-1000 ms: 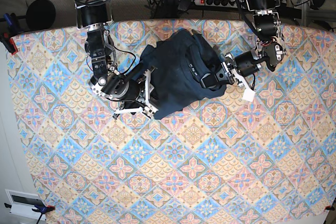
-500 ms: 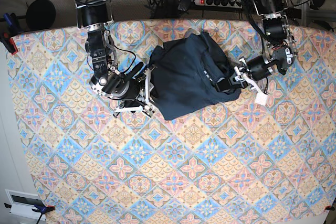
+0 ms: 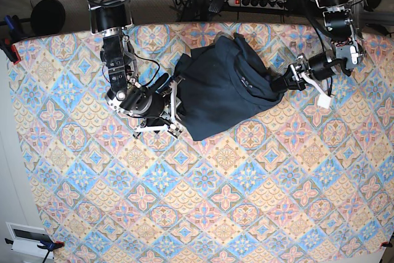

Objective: Layout the t-shirt on the table in an organized manner, then fold the t-shirt properly

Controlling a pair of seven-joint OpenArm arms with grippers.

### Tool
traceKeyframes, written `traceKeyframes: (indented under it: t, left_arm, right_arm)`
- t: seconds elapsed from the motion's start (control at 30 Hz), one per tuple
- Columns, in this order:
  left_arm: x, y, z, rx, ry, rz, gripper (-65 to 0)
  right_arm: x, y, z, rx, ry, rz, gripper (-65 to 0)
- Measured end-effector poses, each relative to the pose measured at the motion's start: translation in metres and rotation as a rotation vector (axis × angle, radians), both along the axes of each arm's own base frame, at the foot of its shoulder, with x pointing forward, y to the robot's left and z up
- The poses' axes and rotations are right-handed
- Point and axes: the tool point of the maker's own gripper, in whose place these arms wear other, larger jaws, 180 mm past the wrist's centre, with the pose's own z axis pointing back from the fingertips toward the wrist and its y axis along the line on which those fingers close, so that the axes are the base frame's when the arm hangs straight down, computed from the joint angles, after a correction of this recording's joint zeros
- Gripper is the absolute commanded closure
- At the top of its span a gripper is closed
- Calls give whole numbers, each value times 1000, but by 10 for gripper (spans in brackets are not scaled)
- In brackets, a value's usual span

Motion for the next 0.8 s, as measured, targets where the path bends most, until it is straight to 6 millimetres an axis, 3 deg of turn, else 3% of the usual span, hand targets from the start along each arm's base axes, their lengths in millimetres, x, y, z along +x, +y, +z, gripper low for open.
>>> traceKeyframes:
  t: [0.13,0.3,0.47,0.53,0.8]
  left_arm:
    - [-24,-11,-6,-61,46,-32,-405]
    - [-32,-21,1,-74,27,-35,-405]
    - [-39,-90,43,-117,-107,-216,-405]
    - [-37,-107,55,-149,-145,-246,-405]
    - [-56,-126,30,-116,-63,-302,-369]
  right_arm:
    - [0,0,0,-2,1,0,-165]
    - [0,0,0,-1,1,0,-165]
    - [0,0,0,0,0,1,-165]
    - [0,0,0,2,-2,1,-165]
    - [0,0,0,1,-1,1,-165]
